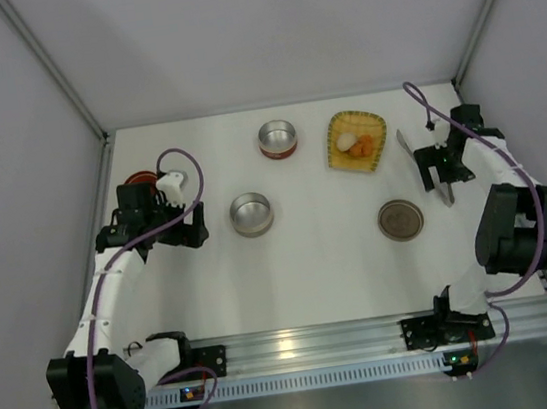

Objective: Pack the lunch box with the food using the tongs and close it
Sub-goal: Pick up the clamp at the center of the board.

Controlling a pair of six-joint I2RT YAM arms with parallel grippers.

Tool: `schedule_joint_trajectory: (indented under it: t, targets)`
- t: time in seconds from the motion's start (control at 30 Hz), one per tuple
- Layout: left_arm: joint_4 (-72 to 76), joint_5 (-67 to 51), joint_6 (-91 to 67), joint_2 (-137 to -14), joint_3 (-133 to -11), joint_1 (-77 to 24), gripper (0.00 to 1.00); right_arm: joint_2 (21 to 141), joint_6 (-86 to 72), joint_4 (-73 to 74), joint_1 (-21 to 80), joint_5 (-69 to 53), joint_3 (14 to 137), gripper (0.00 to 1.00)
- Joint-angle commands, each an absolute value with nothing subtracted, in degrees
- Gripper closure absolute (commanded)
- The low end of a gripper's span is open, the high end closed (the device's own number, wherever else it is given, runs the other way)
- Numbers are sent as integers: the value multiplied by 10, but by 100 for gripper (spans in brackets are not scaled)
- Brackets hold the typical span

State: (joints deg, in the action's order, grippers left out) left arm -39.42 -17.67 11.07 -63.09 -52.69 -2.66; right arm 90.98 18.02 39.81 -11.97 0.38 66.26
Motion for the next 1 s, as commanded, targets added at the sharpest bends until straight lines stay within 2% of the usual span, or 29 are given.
schedule_joint_trajectory:
  t: [0.0,0.33,0.7,0.97]
  targets:
    - [-394,-202,113,-633,-558,-23,2,946,191,403,-128,4,715,1]
    - [-389,-228,104,-648,-579,-23,2,1075,199,373,-128,-19,798,1]
    - [-385,-238,98,-672,-602,-23,2,1138,216,302,-128,-47,829,0]
    - [-377,-234,96,-686,-604,-23,2,1166,203,295,-130,-78,848,14]
